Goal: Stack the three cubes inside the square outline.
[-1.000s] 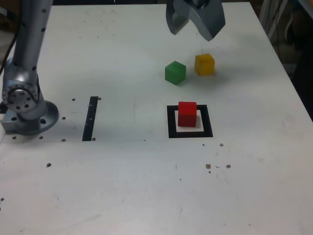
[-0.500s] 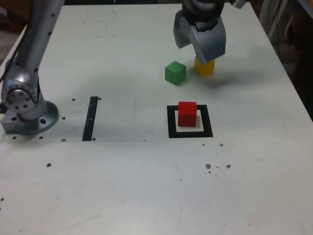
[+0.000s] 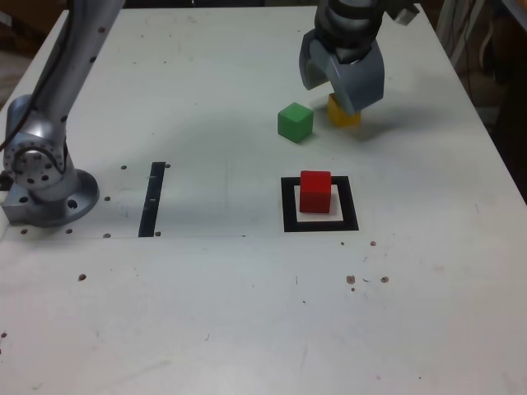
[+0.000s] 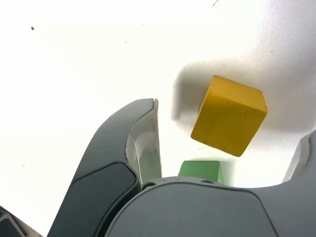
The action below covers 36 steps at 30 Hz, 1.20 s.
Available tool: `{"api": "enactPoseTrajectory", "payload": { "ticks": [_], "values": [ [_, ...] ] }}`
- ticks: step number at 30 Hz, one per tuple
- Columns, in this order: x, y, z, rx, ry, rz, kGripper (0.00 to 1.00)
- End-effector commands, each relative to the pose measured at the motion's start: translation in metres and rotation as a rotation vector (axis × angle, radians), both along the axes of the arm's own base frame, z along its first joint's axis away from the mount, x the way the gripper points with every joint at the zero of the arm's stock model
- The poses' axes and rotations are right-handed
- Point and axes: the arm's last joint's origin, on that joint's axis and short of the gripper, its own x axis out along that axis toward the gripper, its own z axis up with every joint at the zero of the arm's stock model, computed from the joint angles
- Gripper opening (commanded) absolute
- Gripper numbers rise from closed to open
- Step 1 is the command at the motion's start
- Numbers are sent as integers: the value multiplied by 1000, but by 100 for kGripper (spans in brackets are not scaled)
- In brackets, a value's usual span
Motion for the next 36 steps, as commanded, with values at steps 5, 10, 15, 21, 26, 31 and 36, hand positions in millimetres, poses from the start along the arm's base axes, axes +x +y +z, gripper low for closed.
{"api": "enactPoseTrajectory", "payload": {
  "ticks": [5, 10, 15, 21, 26, 31, 36],
  "values": [
    [2, 1, -7, -6, -13, 29, 98],
    [2, 0, -10, -10, -34, 39, 94],
    [2, 2, -14, 1, -36, 33, 89],
    [2, 3, -14, 9, -36, 32, 84],
    [2, 4, -16, 13, -34, 32, 73],
    [2, 4, -18, 13, -31, 29, 61],
    [2, 3, -20, 7, -31, 23, 54]
  ]
}}
